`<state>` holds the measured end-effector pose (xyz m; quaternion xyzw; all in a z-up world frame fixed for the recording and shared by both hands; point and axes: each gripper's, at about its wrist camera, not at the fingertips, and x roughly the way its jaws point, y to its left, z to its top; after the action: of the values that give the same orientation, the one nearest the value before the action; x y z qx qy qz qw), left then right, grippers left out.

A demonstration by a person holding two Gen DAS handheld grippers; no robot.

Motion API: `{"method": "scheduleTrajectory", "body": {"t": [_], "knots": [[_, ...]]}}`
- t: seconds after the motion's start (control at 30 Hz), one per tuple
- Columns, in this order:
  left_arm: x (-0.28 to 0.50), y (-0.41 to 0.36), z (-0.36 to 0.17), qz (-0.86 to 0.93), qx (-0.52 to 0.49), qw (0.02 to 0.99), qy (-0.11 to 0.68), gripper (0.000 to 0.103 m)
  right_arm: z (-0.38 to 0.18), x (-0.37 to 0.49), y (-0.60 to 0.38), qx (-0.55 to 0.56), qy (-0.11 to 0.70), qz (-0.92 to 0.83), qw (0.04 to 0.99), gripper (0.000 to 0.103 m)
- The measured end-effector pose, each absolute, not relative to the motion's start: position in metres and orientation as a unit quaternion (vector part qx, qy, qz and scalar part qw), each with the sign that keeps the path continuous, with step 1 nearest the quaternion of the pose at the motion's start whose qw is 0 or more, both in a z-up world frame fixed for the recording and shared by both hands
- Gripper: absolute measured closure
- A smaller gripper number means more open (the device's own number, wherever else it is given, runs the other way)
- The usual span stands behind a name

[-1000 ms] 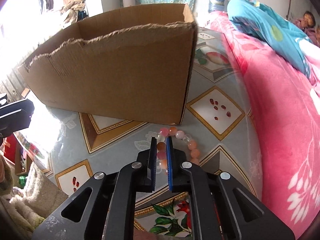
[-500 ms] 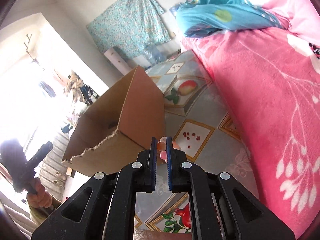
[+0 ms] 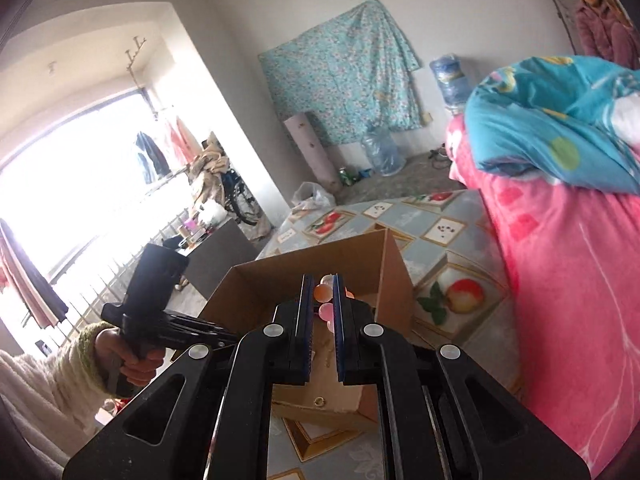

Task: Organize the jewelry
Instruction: 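Open both grippers to drop the ring and bracelet into the box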

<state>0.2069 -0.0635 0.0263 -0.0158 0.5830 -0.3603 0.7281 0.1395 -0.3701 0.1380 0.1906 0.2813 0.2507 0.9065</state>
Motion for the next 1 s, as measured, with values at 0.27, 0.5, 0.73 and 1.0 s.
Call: {"method": "scheduleTrajectory", "body": {"t": [0.27,0.5,0.73,1.0], "knots": [[0.230,-0.082,-0.009,-0.331,0.020,0.662,0.672,0.091,0.124,0.169,-0.341,0.177,0.320,0.289,0.885,0.096],[0.231,-0.089,-0.031,-0.305,0.066,0.635,0.707,0.091,0.121,0.172,-0.331,0.164,0.348,0.289,0.877,0.096],[0.233,-0.075,-0.024,-0.304,0.050,0.651,0.694,0.076,0.123,0.171,-0.325,0.158,0.361,0.281,0.875,0.096],[0.224,-0.043,0.024,-0.317,0.009,0.704,0.635,0.074,0.131,0.173,-0.315,0.145,0.371,0.267,0.877,0.096]]}}
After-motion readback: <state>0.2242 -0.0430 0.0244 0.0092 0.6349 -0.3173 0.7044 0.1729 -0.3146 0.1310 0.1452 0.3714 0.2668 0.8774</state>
